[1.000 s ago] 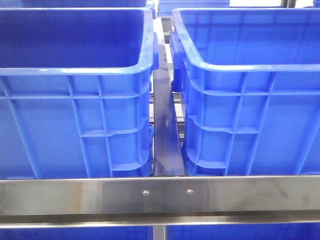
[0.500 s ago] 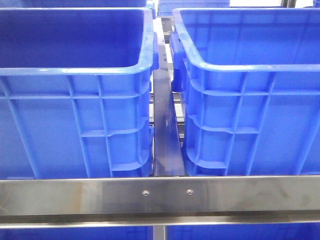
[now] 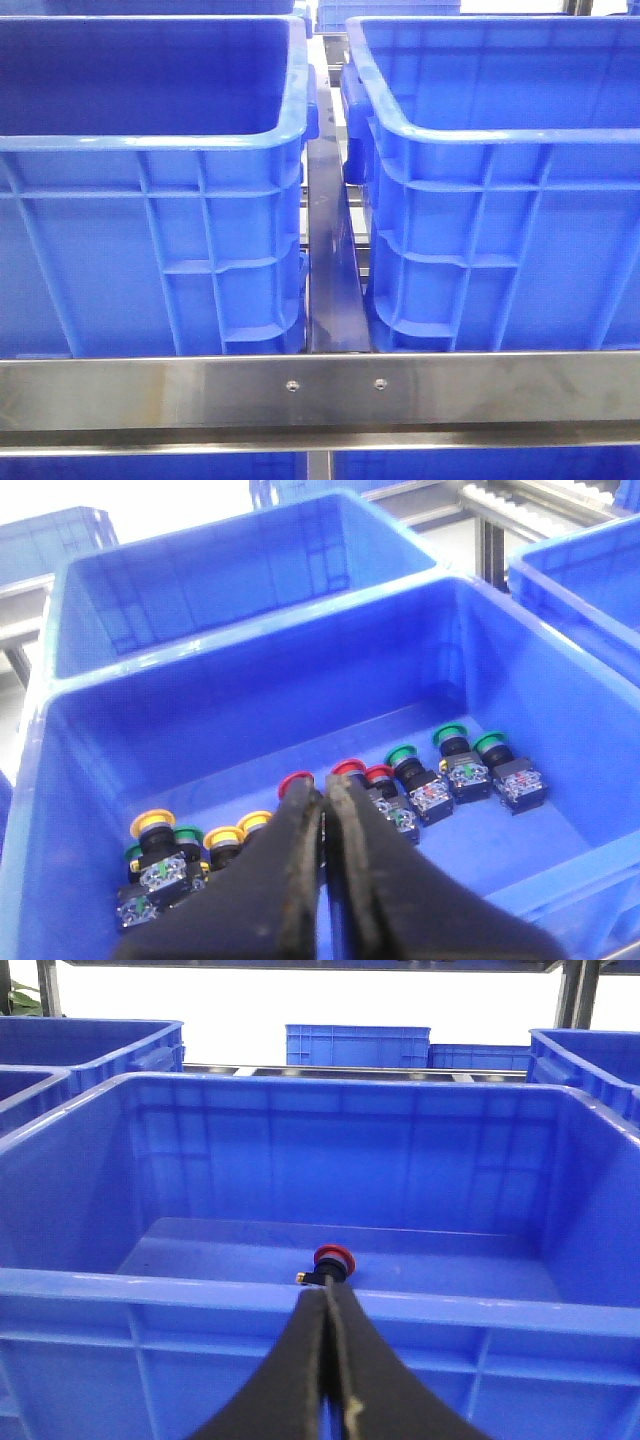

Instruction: Pick red and yellow buttons and place in box

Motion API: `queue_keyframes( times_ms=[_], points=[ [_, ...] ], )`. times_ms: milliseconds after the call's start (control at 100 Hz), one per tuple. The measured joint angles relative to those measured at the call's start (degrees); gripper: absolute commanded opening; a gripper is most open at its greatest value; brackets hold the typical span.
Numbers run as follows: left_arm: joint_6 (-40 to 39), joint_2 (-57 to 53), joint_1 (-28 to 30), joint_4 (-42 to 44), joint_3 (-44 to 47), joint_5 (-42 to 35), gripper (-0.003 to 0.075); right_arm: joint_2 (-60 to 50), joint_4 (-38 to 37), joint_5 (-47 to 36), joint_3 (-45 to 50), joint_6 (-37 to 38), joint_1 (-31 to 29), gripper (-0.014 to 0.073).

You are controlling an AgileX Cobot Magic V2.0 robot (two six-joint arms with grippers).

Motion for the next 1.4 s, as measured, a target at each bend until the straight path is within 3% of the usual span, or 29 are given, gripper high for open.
queue_keyframes(
  times_ms=[430, 860, 1120, 1400],
  points=[
    [23.41, -10.16, 19.76, -23.54, 13.98, -16.28, -0.0019, 0.0, 0.0, -0.03, 0.0, 0.0, 0.0, -0.0069],
    [24.66, -19.51, 30.08, -28.18, 32.17, -21.49, -0.0019, 0.0, 0.0, -0.03, 0.0, 0.0, 0.0, -0.0069],
    [24.69, -20.24, 32.96, -28.52, 37.87, -25.45, -0.0019, 0.0, 0.0, -0.14, 0.0, 0.0, 0.0, -0.0069],
    [24.69, -20.24, 32.96, -28.61, 37.97, -29.86, -0.0019, 0.0, 0.0, -0.14, 0.0, 0.0, 0.0, -0.0069]
  ],
)
